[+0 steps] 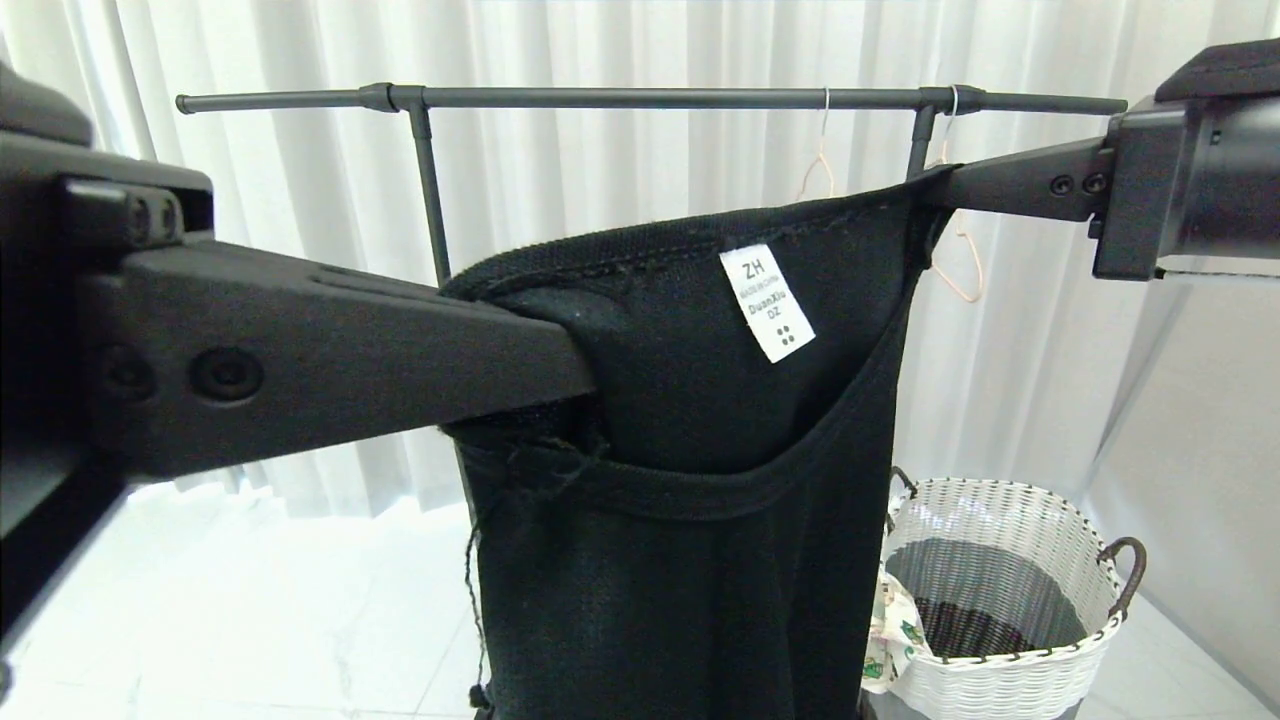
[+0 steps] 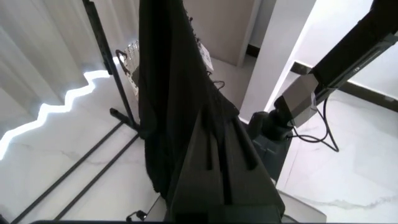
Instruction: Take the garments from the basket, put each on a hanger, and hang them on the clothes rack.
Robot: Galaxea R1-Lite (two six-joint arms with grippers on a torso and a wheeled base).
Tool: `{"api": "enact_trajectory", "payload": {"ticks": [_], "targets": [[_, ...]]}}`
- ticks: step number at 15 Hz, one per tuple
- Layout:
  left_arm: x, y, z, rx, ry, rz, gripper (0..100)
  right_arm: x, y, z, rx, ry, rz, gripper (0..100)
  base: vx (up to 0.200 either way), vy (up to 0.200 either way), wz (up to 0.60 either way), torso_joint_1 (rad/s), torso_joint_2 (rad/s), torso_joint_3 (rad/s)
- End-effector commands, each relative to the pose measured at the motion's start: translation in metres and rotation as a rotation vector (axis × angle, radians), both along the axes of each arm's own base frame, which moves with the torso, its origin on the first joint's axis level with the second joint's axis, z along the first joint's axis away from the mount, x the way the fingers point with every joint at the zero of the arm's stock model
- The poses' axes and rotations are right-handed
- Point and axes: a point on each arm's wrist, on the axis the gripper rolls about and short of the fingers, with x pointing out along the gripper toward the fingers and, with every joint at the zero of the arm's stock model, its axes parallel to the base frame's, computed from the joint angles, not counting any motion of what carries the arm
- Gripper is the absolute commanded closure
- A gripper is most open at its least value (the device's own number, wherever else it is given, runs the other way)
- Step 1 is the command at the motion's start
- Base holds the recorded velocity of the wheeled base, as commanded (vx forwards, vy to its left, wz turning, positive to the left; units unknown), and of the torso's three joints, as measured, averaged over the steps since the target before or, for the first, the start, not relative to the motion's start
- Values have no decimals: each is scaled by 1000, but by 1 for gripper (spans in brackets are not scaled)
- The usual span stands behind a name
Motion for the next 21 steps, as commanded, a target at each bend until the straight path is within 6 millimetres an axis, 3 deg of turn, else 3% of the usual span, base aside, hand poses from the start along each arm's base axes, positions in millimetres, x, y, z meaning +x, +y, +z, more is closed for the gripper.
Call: {"api": "enact_trajectory", "payload": {"ticks": [1, 5, 8, 18, 19, 21], "targets": [[12, -4, -5, 42, -20, 37, 100, -10, -11, 4, -2, 1, -4, 100, 0, 0, 0, 0, 0, 0], [53, -18, -19, 198, -120, 200, 100, -41, -39, 3, -74, 59, 0, 100, 0, 0, 0, 0, 0, 0], [69, -25, -22, 187, -134, 242, 100, -45, -42, 3, -83, 45, -27, 100, 0, 0, 0, 0, 0, 0], [70, -24, -19, 172, -153, 260, 100, -46, -39, -4, -107, 59, -51, 100, 0, 0, 0, 0, 0, 0], [69, -24, -19, 171, -154, 260, 100, -46, -39, -5, -108, 59, -54, 0, 0, 0, 0, 0, 0, 0], [69, -24, -18, 170, -154, 260, 100, -47, -39, -4, -109, 56, -54, 0, 0, 0, 0, 0, 0, 0]]}}
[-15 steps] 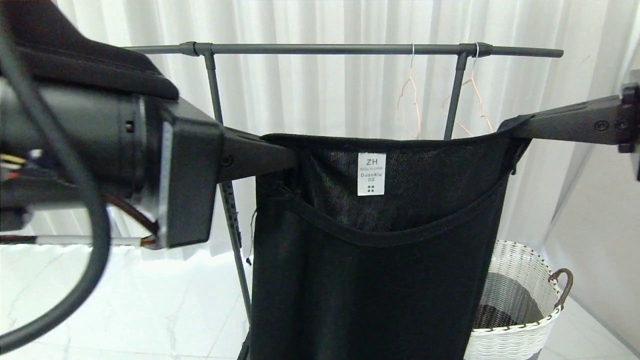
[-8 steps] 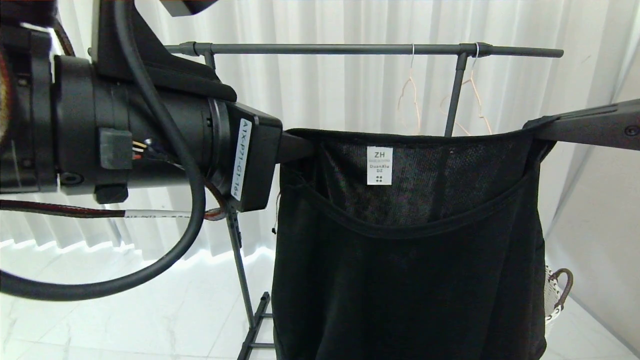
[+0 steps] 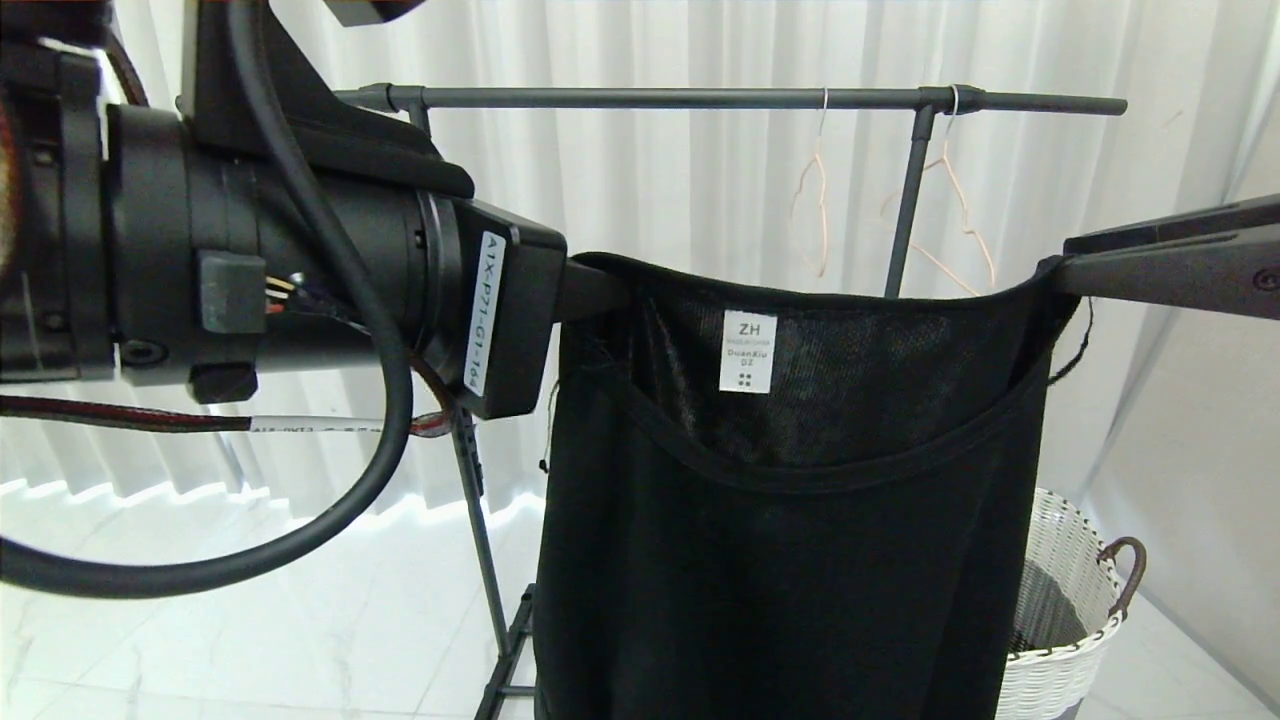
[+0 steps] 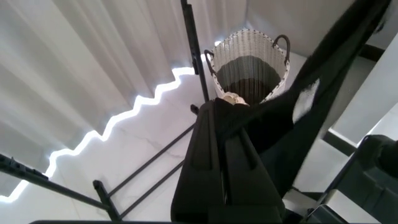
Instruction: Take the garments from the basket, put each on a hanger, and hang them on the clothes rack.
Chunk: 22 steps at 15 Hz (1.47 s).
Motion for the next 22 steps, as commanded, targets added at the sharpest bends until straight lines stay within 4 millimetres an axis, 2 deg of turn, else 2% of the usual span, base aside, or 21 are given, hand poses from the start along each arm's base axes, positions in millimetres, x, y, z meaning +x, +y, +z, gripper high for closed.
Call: {"api": "enact_trajectory", "payload": {"ticks": [1, 4, 7, 14, 16, 17, 18, 20, 22], "targets": [[0, 1, 1, -2, -2, 3, 100, -1, -1, 0, -1, -3, 1, 0, 0, 0, 0, 0, 0, 0], [8, 5, 2, 2, -15, 68, 100, -6, -6, -5, -8, 0, 2, 0, 0, 0, 0, 0, 0, 0], [27, 14, 0, 31, -61, 190, 100, -16, -17, -10, -9, -3, 4, 0, 0, 0, 0, 0, 0, 0], [32, 20, -6, 63, -63, 260, 100, -23, -29, -9, 35, -57, -28, 0, 0, 0, 0, 0, 0, 0], [30, 23, -3, 59, -74, 277, 100, -16, -37, -16, -4, -30, -129, 0, 0, 0, 0, 0, 0, 0], [26, 27, -2, 57, -80, 279, 100, -8, -48, -26, -87, 26, -296, 0, 0, 0, 0, 0, 0, 0], [22, 30, -1, 57, -86, 278, 100, -5, -54, -31, -131, 57, -381, 0, 0, 0, 0, 0, 0, 0], [11, 53, -11, 108, -96, 312, 100, 0, -77, -47, -280, 180, -627, 0, 0, 0, 0, 0, 0, 0], [-2, 77, -22, 181, -116, 364, 100, 5, -94, -58, -367, 210, -772, 0, 0, 0, 0, 0, 0, 0]]}}
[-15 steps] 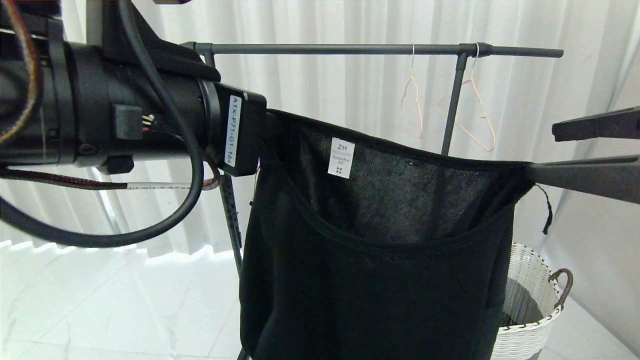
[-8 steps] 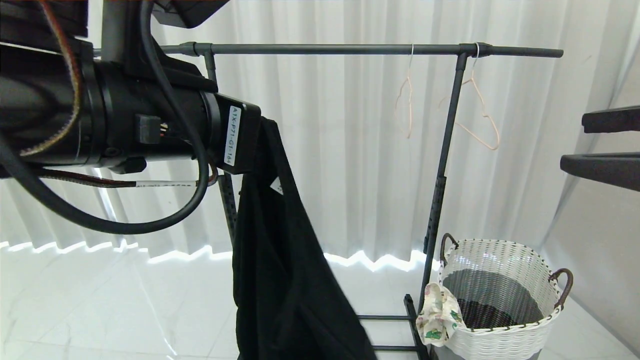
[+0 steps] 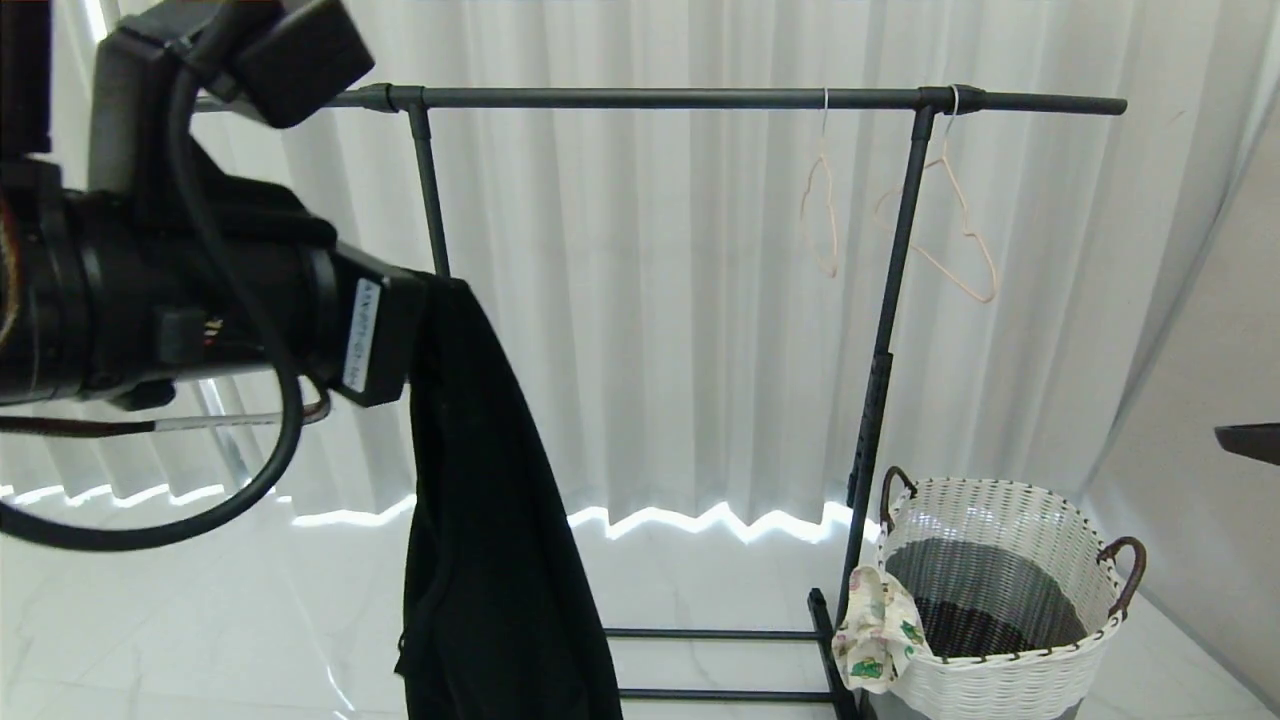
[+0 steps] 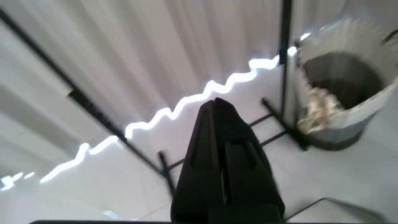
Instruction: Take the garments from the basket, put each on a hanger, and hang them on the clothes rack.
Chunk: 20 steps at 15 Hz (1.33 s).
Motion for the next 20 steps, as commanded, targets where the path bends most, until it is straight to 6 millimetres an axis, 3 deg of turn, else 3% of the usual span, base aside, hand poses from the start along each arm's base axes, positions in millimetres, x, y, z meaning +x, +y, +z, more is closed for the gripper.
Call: {"api": "enact_trajectory", "payload": {"ticks": [1, 4, 6, 15, 20], "targets": [[-22, 38, -9, 45, -26, 95, 100, 7, -23, -16, -101, 54, -187, 0, 0, 0, 0, 0, 0, 0], [-25, 70, -27, 75, 9, 272, 100, 13, -34, -34, -107, 27, -272, 0, 0, 0, 0, 0, 0, 0], [-28, 80, -30, 76, 14, 332, 100, 19, -38, -47, -104, 5, -304, 0, 0, 0, 0, 0, 0, 0], [-33, 82, -47, 80, 24, 334, 100, 23, -37, -52, -121, -23, -277, 0, 0, 0, 0, 0, 0, 0], [-32, 81, -56, 136, -14, 303, 100, 27, -36, -47, -44, -73, -239, 0, 0, 0, 0, 108, -316, -215]]}}
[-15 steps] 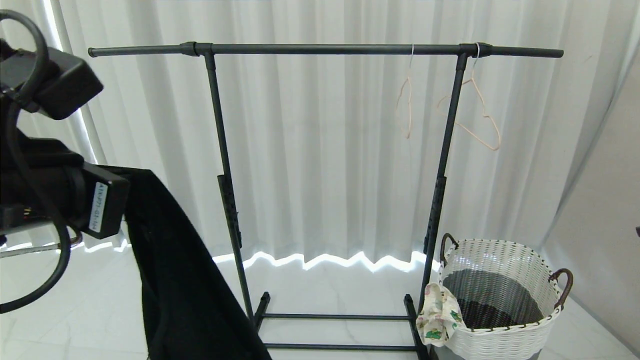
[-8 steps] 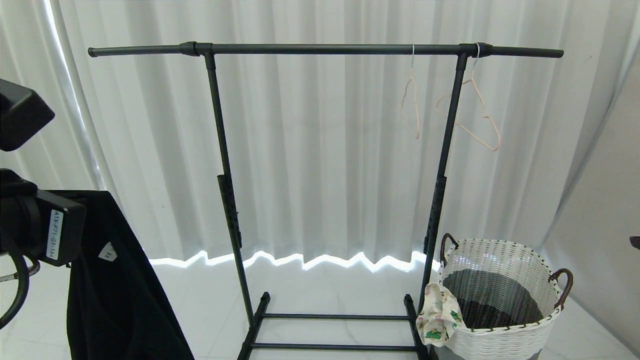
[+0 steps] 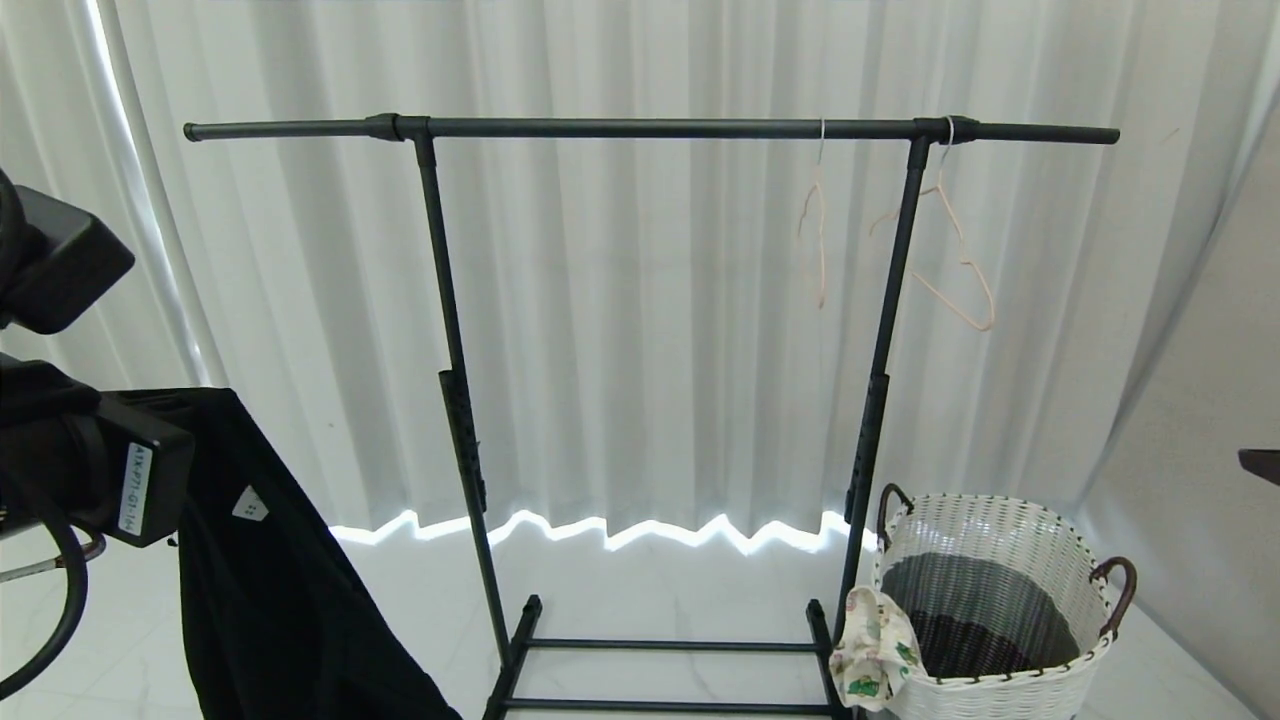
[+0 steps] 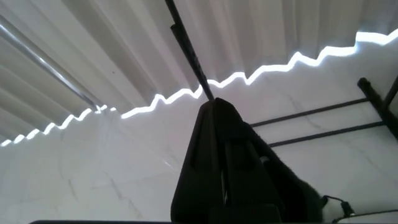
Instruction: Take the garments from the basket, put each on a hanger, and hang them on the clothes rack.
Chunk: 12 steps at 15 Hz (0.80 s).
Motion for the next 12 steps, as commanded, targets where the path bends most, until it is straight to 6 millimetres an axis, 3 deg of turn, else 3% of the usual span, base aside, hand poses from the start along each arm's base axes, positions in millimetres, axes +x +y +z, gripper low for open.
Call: {"api": "enact_trajectory", "payload": {"ticks": [1, 12], "targets": [[-1, 0, -2, 11, 5, -5, 100, 1, 0, 0, 10, -4, 1, 0, 0, 0, 0, 163, -461, -281], [-11, 3, -1, -7, -17, -28, 100, 6, 2, 11, 126, -55, 21, 0, 0, 0, 0, 193, -472, -279]]}}
